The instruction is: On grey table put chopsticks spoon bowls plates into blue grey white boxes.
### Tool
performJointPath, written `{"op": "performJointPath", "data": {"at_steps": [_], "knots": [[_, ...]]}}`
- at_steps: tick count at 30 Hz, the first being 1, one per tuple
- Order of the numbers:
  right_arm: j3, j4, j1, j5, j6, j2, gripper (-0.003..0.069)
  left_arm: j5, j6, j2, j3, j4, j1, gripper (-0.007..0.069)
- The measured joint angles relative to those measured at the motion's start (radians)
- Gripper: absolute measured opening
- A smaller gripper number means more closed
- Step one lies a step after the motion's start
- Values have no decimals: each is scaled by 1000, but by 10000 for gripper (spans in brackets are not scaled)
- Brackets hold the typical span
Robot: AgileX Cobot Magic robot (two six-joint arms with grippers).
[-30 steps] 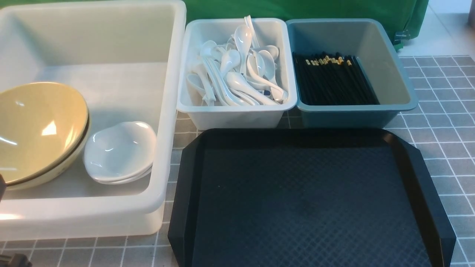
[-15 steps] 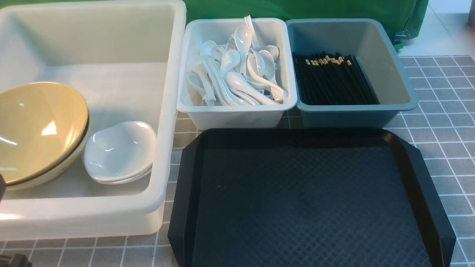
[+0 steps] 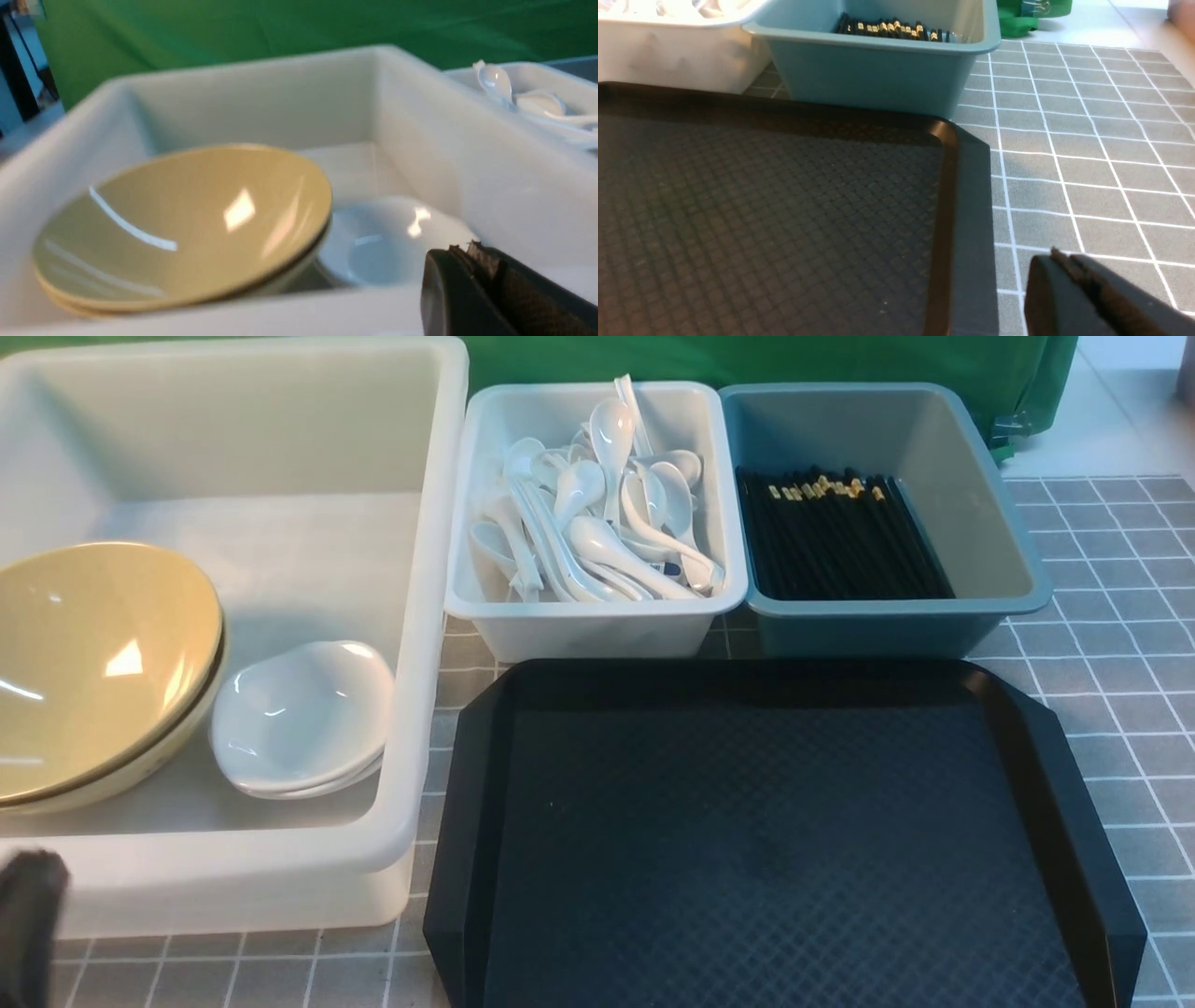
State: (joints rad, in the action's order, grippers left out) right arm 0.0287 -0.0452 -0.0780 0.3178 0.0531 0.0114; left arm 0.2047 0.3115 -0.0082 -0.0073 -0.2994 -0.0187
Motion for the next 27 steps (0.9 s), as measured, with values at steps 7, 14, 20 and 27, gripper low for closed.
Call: {"op": "performJointPath", "data": {"at_steps": [7,14,20,27], "knots": [[0,0,1,0,0,0,45,114,-312,-2,33,240,25,-11],[0,0,1,0,0,0,45,120,-342,-4,32,271,32,-11],[0,0,1,0,0,0,45,120,-345,-5,32,275,33,-11],[0,0,1,0,0,0,45,120,-349,-5,32,275,33,-11]]}}
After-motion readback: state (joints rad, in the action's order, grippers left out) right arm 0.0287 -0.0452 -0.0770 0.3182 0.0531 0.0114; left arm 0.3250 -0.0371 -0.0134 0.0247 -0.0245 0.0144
